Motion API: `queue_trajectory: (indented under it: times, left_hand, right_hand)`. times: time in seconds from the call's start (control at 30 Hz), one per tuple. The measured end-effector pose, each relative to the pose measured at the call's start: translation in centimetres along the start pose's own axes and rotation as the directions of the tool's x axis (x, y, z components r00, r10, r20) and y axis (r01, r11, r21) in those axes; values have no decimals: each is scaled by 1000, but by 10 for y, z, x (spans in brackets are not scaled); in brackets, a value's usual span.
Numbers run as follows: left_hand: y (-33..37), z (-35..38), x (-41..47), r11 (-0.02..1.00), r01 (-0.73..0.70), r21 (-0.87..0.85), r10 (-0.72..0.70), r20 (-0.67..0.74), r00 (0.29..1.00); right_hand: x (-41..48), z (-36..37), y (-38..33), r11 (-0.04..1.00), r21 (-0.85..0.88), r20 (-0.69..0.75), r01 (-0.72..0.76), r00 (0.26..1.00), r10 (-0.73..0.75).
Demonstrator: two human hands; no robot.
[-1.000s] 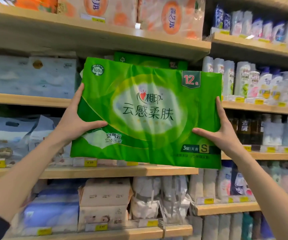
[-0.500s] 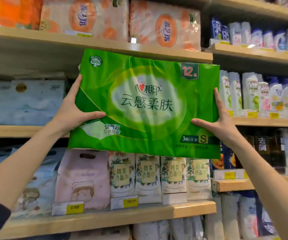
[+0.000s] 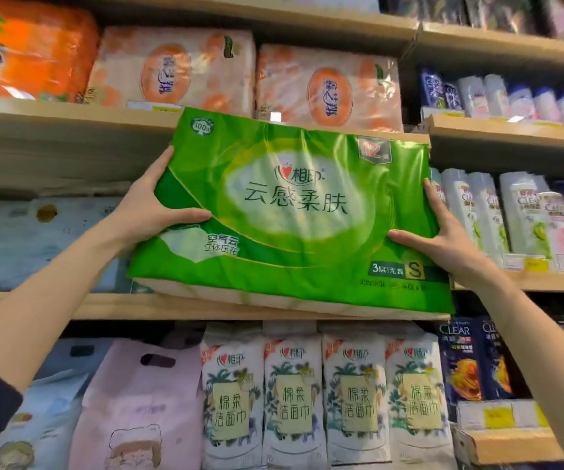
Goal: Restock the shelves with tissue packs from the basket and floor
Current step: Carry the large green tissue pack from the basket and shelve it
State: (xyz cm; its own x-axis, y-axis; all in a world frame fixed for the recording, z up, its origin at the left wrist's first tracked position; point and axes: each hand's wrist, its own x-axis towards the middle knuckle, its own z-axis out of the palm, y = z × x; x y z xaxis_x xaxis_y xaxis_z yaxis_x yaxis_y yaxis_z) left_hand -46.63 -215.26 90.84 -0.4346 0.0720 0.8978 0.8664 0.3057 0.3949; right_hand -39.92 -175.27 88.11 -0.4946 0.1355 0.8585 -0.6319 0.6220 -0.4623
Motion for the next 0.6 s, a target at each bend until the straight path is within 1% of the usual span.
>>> queue_trajectory:
  times: [0.1, 0.27, 0.43, 0.6]
  left_hand:
    - [0, 4, 5, 1000, -7, -8, 7, -19, 1000]
    - [-1, 13, 5, 999, -21, -34, 19, -51, 999]
    - [0, 15, 2, 998, -65, 2, 64, -108, 992]
    - [-2, 14, -2, 993, -116, 34, 119, -120, 986]
  right_hand:
    - [16, -7, 1, 1000, 3, 18, -1, 1000, 1]
    - [33, -13, 2, 996, 72, 52, 46, 997, -50]
    - [36, -18, 4, 993, 49, 18, 109, 994, -110]
    - [28, -17, 3, 984, 47, 4, 172, 985, -172]
